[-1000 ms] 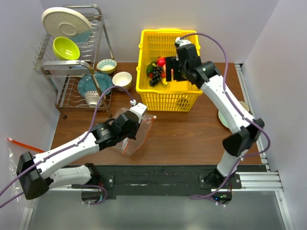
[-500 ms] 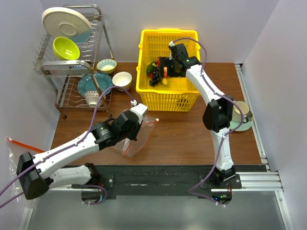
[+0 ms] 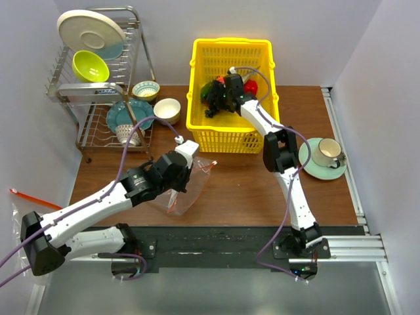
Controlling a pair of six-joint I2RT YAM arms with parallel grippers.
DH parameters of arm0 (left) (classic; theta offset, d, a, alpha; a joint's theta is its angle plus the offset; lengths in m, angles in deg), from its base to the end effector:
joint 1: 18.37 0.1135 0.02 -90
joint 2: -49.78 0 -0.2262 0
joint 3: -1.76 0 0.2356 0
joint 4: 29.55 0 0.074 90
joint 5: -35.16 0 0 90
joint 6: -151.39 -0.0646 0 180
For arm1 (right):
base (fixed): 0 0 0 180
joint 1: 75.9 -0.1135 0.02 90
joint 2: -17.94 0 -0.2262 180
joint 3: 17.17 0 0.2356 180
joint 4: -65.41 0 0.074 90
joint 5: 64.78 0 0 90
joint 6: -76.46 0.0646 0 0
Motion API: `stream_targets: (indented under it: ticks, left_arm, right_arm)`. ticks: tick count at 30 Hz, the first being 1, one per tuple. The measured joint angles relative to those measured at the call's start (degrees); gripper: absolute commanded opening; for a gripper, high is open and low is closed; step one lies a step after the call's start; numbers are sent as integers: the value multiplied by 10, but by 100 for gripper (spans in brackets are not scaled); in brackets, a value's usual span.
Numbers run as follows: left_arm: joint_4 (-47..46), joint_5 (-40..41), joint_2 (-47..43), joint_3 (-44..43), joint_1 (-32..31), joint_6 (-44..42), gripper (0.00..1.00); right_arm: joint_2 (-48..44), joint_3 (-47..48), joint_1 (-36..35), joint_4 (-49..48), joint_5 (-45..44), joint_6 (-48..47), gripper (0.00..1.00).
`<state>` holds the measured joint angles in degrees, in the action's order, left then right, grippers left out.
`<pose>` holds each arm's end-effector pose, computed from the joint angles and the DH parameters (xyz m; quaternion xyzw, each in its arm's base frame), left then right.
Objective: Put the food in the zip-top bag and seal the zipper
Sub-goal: Pick up the fake fruit from the bin.
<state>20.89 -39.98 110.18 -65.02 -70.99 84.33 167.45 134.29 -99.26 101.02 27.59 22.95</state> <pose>0.1591 -0.1810 0.2415 0.1851 0.8955 -0.1430 0.3788 0.5183 0.2268 0.1595 0.0911 0.8767 0.2513 0.4000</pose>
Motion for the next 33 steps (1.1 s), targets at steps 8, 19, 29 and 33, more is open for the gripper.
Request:
stream_targets:
  ticks: [8, 19, 29, 33]
  left_arm:
    - [1, -4, -21, 0, 0, 6, 0]
    - [15, -6, -38, 0, 0, 25, 0]
    - [35, -1, -65, 0, 0, 37, 0]
    - [45, 0, -63, -5, 0, 44, 0]
  right_arm:
    - [-10, -9, 3, -68, -14, 21, 14]
    - [-143, -129, 0, -74, 5, -28, 1]
    - [-365, -203, 0, -72, 73, -75, 0]
    - [-438, -250, 0, -66, 116, -85, 0]
